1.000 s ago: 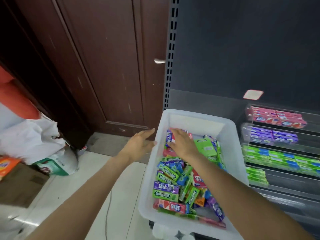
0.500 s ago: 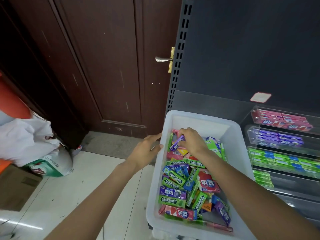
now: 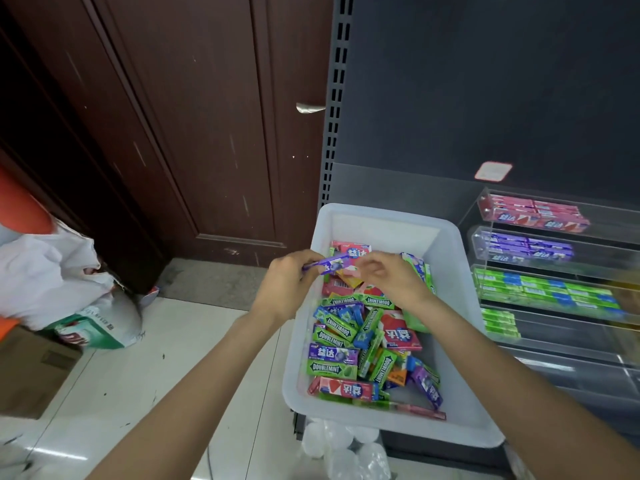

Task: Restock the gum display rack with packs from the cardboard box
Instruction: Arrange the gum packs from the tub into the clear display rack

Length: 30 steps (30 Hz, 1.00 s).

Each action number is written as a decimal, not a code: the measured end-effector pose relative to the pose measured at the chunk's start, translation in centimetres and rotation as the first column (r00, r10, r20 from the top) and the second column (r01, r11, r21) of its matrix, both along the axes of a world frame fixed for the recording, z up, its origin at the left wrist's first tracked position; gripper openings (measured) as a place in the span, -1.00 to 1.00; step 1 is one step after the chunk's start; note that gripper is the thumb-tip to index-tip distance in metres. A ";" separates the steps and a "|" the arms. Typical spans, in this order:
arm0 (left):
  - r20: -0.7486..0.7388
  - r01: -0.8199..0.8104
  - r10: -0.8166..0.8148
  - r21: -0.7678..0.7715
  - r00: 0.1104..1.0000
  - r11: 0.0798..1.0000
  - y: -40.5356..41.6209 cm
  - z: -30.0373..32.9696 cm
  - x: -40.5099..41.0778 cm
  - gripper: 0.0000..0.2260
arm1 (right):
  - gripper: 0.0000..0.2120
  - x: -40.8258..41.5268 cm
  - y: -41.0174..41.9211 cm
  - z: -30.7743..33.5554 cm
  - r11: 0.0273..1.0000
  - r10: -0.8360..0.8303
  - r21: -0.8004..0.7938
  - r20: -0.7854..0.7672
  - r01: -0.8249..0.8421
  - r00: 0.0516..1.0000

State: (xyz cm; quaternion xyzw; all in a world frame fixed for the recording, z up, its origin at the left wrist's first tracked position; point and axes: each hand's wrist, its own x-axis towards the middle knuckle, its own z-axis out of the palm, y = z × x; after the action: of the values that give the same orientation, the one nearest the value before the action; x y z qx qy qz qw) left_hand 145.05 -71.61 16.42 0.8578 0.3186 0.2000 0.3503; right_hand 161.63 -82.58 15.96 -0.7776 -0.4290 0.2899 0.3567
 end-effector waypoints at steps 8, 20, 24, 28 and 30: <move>-0.027 -0.043 0.041 -0.103 0.999 0.994 -0.2 -0.5 -1.5 -0.81 | -0.75 0.0 -0.6 -3.0 0.915 0.267 -0.373 0.276 -0.153 0.923; 0.116 -0.026 0.057 -0.252 0.992 0.967 -1.7 1.3 1.0 -0.84 | -0.83 2.5 -3.9 -0.5 0.996 -0.085 -0.009 0.016 0.085 0.996; 0.180 0.053 -0.010 -0.234 0.984 0.971 -3.6 3.5 4.9 -0.81 | -0.84 5.6 -7.7 2.6 0.952 -0.228 0.181 -0.125 0.248 0.966; 0.245 0.105 -0.057 -0.187 0.968 0.977 -6.6 5.5 11.0 -0.84 | -0.89 10.3 -12.4 5.4 0.868 -0.360 0.327 -0.104 0.374 0.927; 0.261 0.125 -0.083 -0.150 0.962 0.981 -8.5 6.4 14.2 -0.84 | -0.87 12.9 -14.9 6.3 0.851 -0.395 0.345 -0.079 0.397 0.915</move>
State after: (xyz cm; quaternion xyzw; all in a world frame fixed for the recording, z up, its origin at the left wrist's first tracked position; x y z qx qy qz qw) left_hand 159.24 -80.11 22.83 0.8088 0.2411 0.2619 0.4681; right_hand 174.55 -97.49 22.25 -0.7716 -0.3037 0.1302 0.5435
